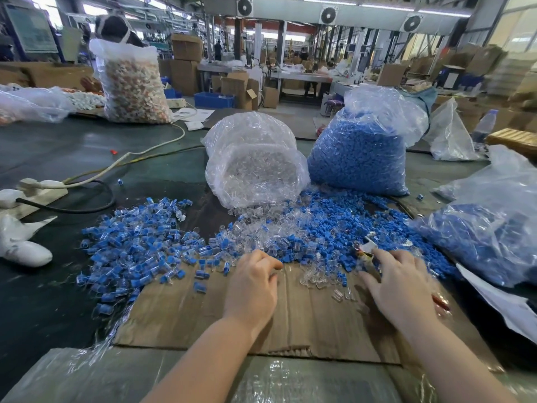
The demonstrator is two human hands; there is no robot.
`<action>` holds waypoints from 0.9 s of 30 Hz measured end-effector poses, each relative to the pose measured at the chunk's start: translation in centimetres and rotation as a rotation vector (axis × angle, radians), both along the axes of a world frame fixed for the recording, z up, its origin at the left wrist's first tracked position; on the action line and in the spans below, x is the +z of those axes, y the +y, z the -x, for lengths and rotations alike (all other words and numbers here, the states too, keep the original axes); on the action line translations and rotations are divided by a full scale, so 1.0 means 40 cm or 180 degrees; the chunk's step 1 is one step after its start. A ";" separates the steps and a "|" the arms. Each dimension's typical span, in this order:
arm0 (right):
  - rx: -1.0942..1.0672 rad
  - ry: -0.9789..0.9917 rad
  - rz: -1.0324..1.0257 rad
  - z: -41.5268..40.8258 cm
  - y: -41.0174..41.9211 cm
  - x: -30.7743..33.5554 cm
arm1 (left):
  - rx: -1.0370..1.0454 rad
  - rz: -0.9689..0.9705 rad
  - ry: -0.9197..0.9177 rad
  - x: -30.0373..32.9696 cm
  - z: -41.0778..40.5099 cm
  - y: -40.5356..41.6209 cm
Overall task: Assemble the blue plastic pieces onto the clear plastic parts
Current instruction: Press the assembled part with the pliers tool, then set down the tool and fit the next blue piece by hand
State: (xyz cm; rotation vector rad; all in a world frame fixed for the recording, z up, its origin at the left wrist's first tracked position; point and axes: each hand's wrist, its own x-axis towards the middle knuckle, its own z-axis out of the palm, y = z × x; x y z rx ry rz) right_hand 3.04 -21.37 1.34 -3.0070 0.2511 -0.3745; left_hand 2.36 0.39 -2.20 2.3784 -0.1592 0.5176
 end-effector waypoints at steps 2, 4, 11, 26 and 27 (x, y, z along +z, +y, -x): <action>0.0268 -0.0119 -0.0009 0.001 0.026 -0.003 | -0.0074 0.0057 0.0031 -0.005 0.001 -0.022; 0.0352 0.0003 -0.0027 -0.001 0.050 -0.008 | -0.0104 0.0112 0.0071 -0.013 0.002 -0.034; 0.0251 0.0223 -0.0330 -0.019 0.075 -0.009 | -0.0250 -0.0086 0.0115 -0.025 0.005 -0.027; 0.1117 -0.0581 -0.1431 0.008 0.194 -0.034 | -0.0499 -0.0045 0.0021 -0.012 0.015 -0.032; 0.1110 -0.0628 -0.1505 0.010 0.206 -0.042 | -0.0419 0.0063 0.0050 -0.008 0.017 -0.031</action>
